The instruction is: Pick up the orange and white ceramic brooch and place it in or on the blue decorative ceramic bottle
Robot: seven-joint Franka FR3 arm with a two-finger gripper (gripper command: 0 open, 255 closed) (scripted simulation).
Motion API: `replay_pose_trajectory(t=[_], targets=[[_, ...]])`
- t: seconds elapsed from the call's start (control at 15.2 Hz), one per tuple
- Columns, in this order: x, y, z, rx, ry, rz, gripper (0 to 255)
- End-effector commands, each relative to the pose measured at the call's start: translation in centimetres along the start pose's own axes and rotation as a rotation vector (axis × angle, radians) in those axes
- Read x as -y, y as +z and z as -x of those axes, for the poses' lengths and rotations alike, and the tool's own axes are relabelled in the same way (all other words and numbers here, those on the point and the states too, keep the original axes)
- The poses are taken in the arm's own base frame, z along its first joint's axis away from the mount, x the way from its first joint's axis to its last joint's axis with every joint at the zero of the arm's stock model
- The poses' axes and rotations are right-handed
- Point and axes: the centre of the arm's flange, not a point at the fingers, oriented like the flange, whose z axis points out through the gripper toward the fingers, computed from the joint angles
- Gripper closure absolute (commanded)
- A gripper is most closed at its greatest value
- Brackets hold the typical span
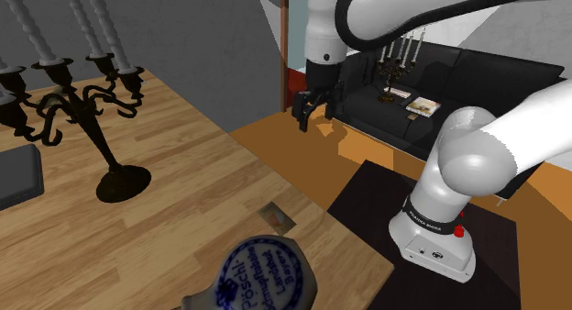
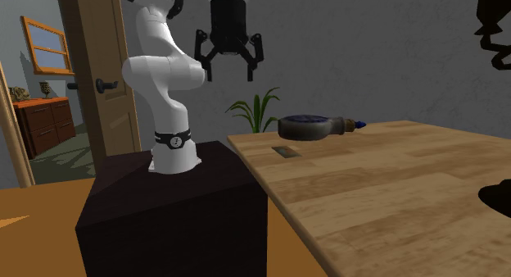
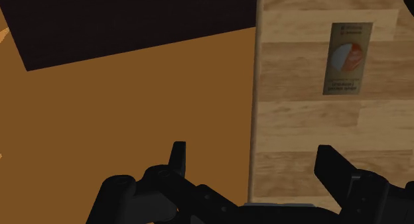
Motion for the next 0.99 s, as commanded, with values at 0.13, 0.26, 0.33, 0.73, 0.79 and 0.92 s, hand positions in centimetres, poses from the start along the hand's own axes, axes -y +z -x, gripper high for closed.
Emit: replay_pose_trajectory(t=[0.13,0.26,0.33,0.73,0.79,0.92], targets=[[3.7,3.9,0.9,0.003,0.007,-0.002,0],[5.6,5.6,1.3,0.005,0.010,-0.002,0],[6.6,6.5,1.5,0.007,0.011,-0.002,0],[12.3,11.8,2.8,0.013,0.020,-0.004,0],[13.3,12.7,3.0,0.014,0.021,-0.004,0],[15.2,14.4,3.5,0.016,0.024,-0.004,0]])
